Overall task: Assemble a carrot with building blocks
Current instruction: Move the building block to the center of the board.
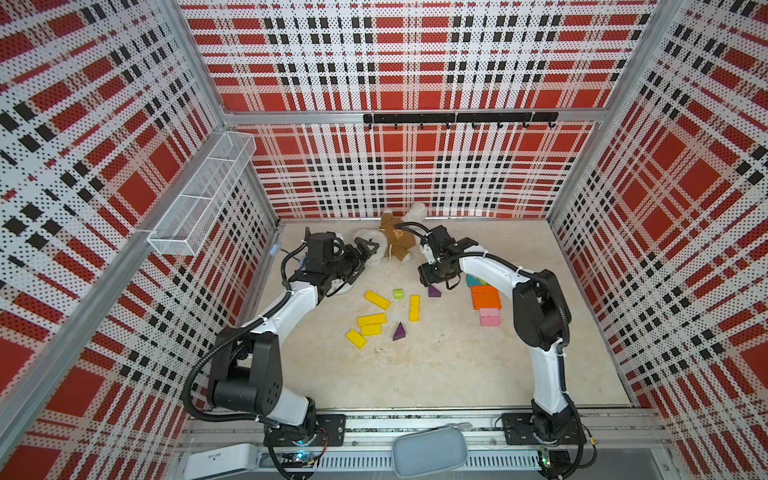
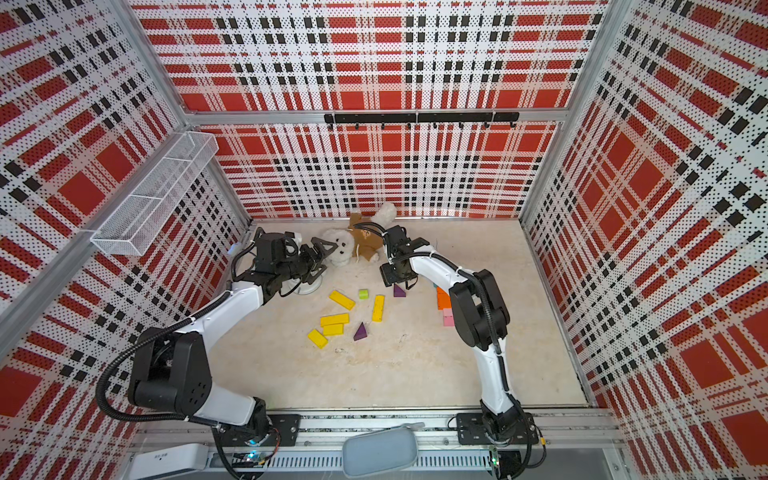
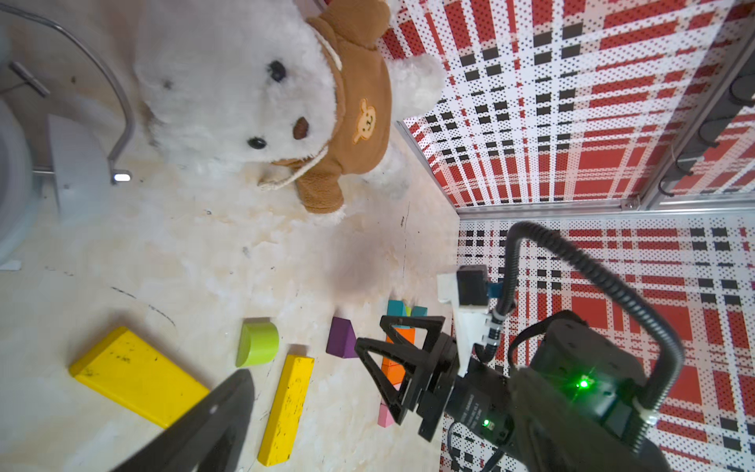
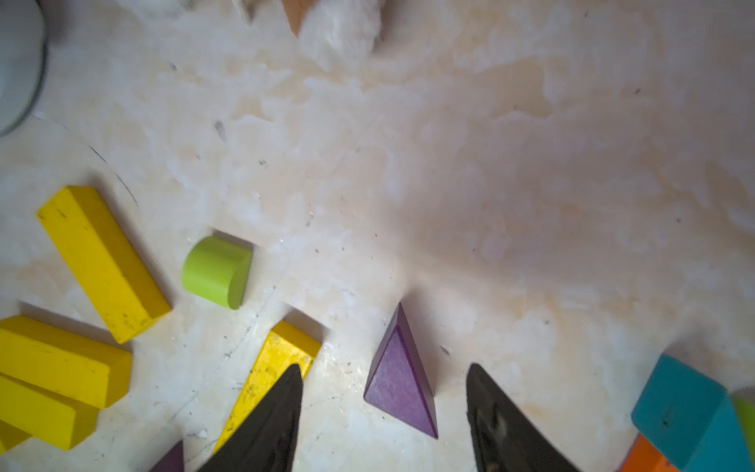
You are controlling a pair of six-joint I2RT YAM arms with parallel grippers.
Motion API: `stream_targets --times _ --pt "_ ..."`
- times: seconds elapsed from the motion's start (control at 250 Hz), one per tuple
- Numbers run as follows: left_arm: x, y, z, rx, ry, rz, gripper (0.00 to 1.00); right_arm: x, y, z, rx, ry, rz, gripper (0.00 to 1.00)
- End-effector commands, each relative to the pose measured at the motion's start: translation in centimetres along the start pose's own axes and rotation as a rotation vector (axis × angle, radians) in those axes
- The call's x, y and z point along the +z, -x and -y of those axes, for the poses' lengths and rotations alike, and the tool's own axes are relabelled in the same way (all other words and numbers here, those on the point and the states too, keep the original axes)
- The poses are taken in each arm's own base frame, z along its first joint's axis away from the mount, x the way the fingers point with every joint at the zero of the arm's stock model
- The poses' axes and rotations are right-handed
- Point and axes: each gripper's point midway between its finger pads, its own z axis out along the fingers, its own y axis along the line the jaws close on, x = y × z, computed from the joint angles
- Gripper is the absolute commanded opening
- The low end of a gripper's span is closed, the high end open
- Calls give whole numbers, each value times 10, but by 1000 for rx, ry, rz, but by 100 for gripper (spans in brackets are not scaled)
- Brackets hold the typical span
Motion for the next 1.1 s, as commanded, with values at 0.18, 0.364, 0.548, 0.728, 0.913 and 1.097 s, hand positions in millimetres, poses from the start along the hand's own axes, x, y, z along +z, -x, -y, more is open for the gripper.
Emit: stream_targets --times 0.18,0.364,0.548,0.728,0.913,1.097 --pt "2 -8 2 -20 -12 -35 100 22 -24 3 -94 8 -96 59" --pt "0 -7 3 -9 -12 -26 99 29 -25 6 -110 -13 -114 56" --pt "0 -8 5 -8 -16 -28 99 40 -26 2 -122 11 -125 43" --pt "-1 -7 6 -3 -17 -24 99 39 -20 -9 -148 61 -80 27" --pt "-2 -5 9 7 -24 -16 100 45 -6 -23 -224 74 -50 26" --pt "-1 -6 8 4 -27 -22 99 53 -2 -17 -291 41 -60 27"
